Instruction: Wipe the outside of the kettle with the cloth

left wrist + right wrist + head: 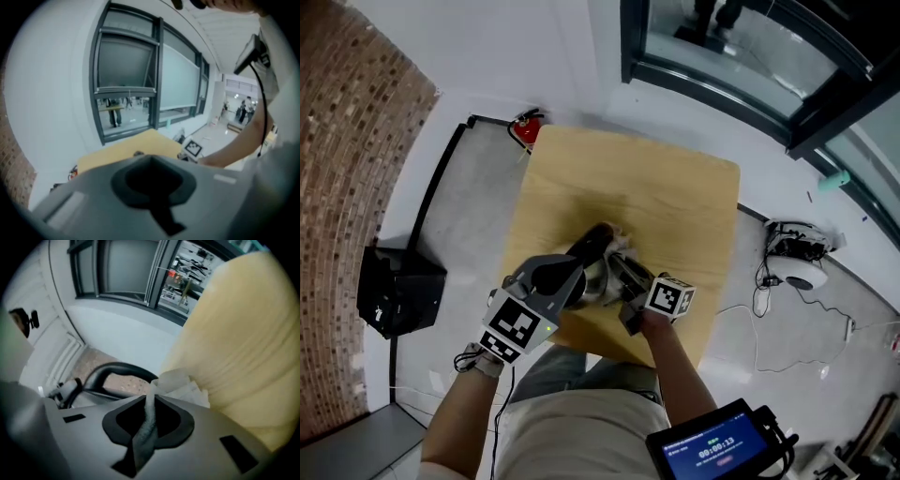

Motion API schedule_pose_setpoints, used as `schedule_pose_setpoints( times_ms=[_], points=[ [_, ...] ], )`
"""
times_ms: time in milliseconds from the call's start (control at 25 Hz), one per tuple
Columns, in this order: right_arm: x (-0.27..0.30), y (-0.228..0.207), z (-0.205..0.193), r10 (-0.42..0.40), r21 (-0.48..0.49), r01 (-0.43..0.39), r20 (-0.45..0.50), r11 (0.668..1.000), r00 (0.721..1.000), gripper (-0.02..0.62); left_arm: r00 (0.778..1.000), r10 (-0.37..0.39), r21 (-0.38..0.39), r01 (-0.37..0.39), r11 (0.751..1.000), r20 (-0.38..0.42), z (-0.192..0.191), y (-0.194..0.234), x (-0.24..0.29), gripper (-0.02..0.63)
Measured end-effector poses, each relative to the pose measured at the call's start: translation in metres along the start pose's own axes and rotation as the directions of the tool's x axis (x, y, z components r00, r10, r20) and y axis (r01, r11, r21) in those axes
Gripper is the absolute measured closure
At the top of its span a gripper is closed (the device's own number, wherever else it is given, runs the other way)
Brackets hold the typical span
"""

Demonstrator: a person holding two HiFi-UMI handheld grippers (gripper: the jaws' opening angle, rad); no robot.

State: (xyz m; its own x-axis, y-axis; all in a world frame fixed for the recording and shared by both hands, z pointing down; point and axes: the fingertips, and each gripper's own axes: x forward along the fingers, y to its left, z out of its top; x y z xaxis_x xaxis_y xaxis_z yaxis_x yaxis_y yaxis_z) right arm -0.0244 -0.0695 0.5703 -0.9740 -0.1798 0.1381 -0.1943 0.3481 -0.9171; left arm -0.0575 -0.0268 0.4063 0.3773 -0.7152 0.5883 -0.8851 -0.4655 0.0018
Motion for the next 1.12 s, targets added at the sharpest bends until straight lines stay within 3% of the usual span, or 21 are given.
schedule_pose_setpoints(
  times_ms=[40, 120, 200, 240, 280, 360, 400, 480, 560, 640, 760, 840, 1000, 1080, 1120],
  points=[
    [-0.002, 0.011, 0.001, 0.024, 0.008, -0.024, 0.008, 1.000, 1.000, 0.544, 1.000, 0.004, 0.004, -0.004, 1.000, -0.002, -0.001, 0.000, 0.000, 0.606],
    [-0.011, 0.076, 0.023, 0.174, -0.049, -0.171, 0.083, 0.984, 0.981, 0.543, 1.000, 0.000, 0.007, 0.000, 1.000, 0.002, -0.001, 0.000, 0.000, 0.607],
    [-0.018, 0.151, 0.054, 0.339, -0.172, -0.310, 0.176, 0.935, 0.924, 0.545, 1.000, -0.005, 0.010, 0.005, 1.000, 0.006, -0.001, 0.000, 0.000, 0.607],
    [-0.015, 0.177, 0.066, 0.377, -0.264, -0.325, 0.179, 0.908, 0.909, 0.544, 1.000, -0.003, 0.016, 0.003, 1.000, 0.006, 0.000, -0.001, 0.000, 0.606],
    [-0.006, 0.194, 0.070, 0.375, -0.370, -0.305, 0.132, 0.877, 0.918, 0.545, 1.000, 0.001, 0.023, -0.001, 1.000, 0.003, 0.001, -0.001, 0.001, 0.607],
    [0.021, 0.199, 0.066, 0.270, -0.561, -0.241, -0.032, 0.792, 0.962, 0.545, 1.000, 0.012, 0.029, -0.012, 1.000, -0.004, 0.002, -0.002, 0.003, 0.607],
    [0.032, 0.193, 0.065, 0.207, -0.619, -0.219, -0.093, 0.754, 0.974, 0.545, 1.000, 0.013, 0.022, -0.013, 1.000, -0.004, 0.003, -0.002, 0.003, 0.607],
    [0.045, 0.170, 0.076, 0.093, -0.667, -0.166, -0.145, 0.726, 0.985, 0.545, 1.000, 0.000, -0.006, 0.000, 1.000, 0.012, 0.006, -0.003, 0.002, 0.607],
    [0.057, 0.139, 0.091, 0.007, -0.659, -0.119, -0.169, 0.742, 0.986, 0.545, 1.000, -0.011, -0.017, 0.012, 1.000, 0.021, 0.007, -0.004, 0.002, 0.607],
    [0.072, 0.099, 0.098, -0.038, -0.577, -0.086, -0.199, 0.812, 0.979, 0.543, 1.000, -0.010, -0.008, 0.010, 1.000, 0.018, 0.005, -0.002, -0.001, 0.607],
    [0.088, 0.029, 0.089, -0.073, -0.345, -0.009, -0.223, 0.938, 0.972, 0.545, 1.000, 0.000, 0.000, 0.000, 1.000, 0.021, 0.000, 0.001, -0.006, 0.607],
    [0.082, -0.001, 0.079, -0.065, -0.190, 0.031, -0.176, 0.981, 0.982, 0.545, 1.000, 0.008, 0.000, -0.008, 1.000, 0.021, -0.001, 0.001, -0.007, 0.607],
    [0.035, -0.002, 0.074, -0.039, -0.001, 0.039, 0.031, 0.999, 0.999, 0.545, 0.999, 0.021, -0.002, -0.020, 1.000, 0.033, 0.003, 0.002, 0.001, 0.607],
    [0.008, 0.030, 0.063, 0.091, 0.122, -0.105, 0.112, 0.987, 0.989, 0.545, 0.999, -0.013, -0.028, 0.014, 1.000, 0.043, 0.003, -0.001, 0.001, 0.606],
    [-0.004, 0.056, 0.060, 0.174, 0.153, -0.200, 0.164, 0.968, 0.971, 0.545, 0.997, -0.046, -0.050, 0.049, 0.998, 0.062, 0.004, -0.002, -0.001, 0.606]
  ],
)
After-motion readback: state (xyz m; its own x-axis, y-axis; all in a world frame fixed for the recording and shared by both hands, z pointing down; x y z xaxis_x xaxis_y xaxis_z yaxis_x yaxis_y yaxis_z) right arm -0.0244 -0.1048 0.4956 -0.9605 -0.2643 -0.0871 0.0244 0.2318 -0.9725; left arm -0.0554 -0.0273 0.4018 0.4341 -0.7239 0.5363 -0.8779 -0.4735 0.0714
